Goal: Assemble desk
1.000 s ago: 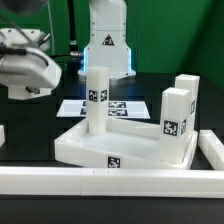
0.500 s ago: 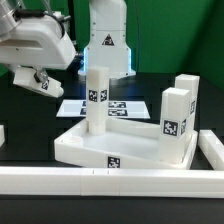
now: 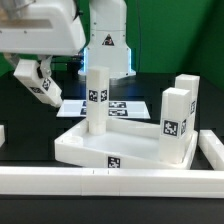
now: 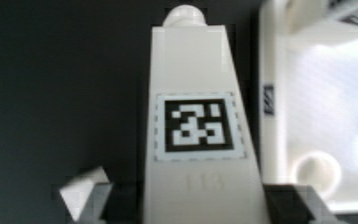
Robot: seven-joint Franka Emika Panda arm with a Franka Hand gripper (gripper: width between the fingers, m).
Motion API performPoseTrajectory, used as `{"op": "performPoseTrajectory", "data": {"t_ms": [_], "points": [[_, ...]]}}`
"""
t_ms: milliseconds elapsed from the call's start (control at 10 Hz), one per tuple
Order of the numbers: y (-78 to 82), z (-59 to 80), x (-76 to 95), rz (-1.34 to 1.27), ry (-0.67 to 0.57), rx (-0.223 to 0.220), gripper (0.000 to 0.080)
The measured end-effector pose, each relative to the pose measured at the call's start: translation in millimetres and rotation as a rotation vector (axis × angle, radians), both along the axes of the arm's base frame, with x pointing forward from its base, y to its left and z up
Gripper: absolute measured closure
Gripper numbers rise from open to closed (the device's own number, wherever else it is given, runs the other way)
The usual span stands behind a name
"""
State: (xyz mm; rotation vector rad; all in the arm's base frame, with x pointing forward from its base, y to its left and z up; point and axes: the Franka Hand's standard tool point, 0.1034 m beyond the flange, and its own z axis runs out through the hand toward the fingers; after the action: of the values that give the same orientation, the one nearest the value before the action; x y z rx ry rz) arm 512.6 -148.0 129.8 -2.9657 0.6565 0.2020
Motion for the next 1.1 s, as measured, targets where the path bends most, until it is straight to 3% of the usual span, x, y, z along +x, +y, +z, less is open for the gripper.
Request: {"op": "performPoseTrajectory", "data": {"t_ms": [200,500,600,700,800,900,1100], "points": [[7.3,10.3,12.3,0.013,-0.136,-0.066,0.0511],[2.9,6.5,15.7,0.007,-0.293,-0.173,0.0511],[7.9,7.5,19.1,0.017,-0.354,-0.214,0.0511],[17.4,11.7,26.1,0.025,-0.383,-0.224,0.0511],[20.8,20.9,38.2,0.044,-0.482,-0.286,0.0511],[26.0,18.4,41.0,0.072,-0.508,-0.312,0.0511],[30.9,15.1,43.0,0.085,-0.504,-0.313,0.0511]]}}
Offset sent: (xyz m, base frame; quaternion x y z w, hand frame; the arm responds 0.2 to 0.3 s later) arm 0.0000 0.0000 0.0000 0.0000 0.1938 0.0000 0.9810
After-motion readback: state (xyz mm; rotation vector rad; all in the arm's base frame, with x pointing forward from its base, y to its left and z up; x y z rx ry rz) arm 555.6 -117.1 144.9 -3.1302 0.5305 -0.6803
